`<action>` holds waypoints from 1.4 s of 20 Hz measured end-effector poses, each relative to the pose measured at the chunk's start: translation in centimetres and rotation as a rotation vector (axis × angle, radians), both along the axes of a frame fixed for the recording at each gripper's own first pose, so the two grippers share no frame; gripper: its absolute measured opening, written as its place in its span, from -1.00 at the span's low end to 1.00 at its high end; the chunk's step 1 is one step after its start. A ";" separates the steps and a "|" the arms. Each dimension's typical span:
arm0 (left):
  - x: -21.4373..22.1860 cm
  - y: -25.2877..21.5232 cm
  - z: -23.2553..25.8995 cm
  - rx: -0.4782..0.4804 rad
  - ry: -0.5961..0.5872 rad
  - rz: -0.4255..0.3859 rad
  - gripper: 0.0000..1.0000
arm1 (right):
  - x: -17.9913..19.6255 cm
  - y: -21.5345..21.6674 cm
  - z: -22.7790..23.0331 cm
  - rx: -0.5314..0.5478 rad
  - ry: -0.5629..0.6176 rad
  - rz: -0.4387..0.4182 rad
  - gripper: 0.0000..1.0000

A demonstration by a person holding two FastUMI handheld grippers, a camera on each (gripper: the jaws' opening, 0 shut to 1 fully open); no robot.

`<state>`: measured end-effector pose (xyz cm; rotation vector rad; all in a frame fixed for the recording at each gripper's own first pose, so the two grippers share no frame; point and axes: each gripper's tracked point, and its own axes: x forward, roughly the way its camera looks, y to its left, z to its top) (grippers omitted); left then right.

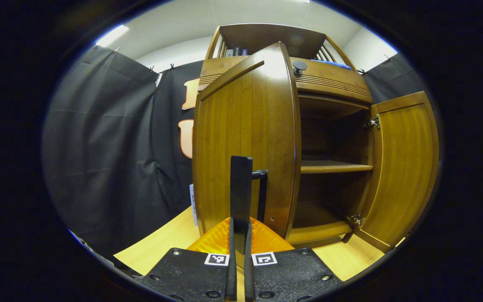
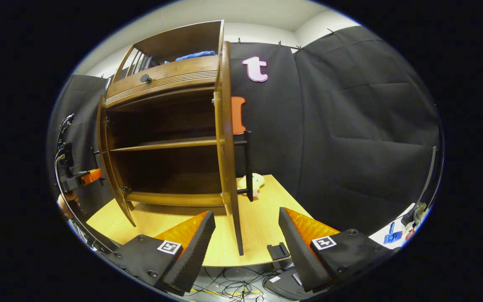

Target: Open the right door of the double-door shoe cabinet with the right hand, and open the left door with the left hand.

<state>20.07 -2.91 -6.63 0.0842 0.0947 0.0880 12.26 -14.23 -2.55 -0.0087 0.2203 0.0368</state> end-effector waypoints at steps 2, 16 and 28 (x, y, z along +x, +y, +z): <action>-0.6 0.6 0.1 -0.013 0.010 -0.018 -0.89 | 0.2 0.9 0.2 -0.002 -0.008 0.006 0.77; -2.7 5.0 1.2 -0.036 0.038 -0.075 -0.90 | 0.7 9.6 -0.1 -0.006 -0.017 0.084 0.78; -5.1 9.7 1.3 -0.019 0.046 -0.123 -0.95 | -0.6 16.5 -0.6 0.002 -0.021 0.097 0.79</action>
